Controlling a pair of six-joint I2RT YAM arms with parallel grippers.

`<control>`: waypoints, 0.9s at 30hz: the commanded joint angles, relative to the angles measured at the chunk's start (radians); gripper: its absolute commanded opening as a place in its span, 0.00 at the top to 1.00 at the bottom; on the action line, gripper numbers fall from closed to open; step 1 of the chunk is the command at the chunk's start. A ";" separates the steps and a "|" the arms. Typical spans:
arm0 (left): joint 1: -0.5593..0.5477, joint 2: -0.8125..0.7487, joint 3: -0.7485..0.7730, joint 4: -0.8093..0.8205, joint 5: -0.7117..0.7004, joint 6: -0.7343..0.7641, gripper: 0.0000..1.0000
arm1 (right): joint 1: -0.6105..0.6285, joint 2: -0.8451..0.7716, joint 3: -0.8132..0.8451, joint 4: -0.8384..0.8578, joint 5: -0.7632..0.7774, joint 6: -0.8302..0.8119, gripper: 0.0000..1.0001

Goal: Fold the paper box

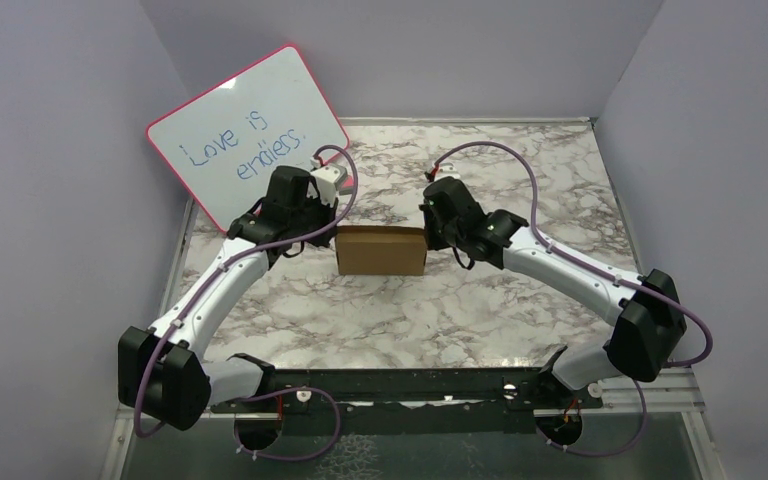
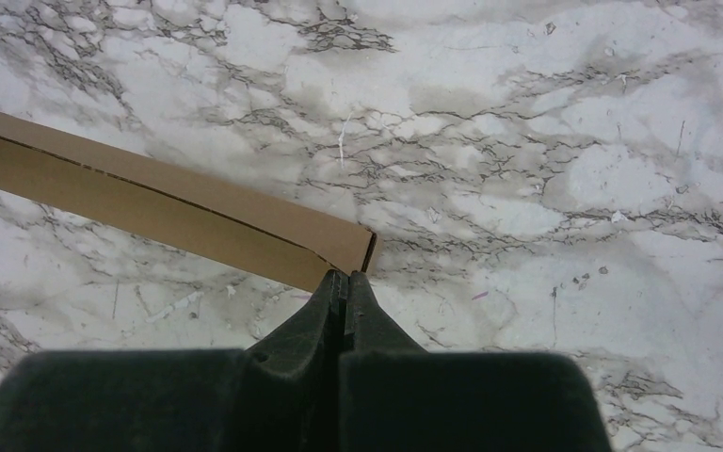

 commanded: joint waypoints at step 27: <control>-0.072 -0.336 -0.307 0.253 -0.183 -0.351 0.68 | 0.044 -0.173 -0.136 0.155 0.013 0.048 0.47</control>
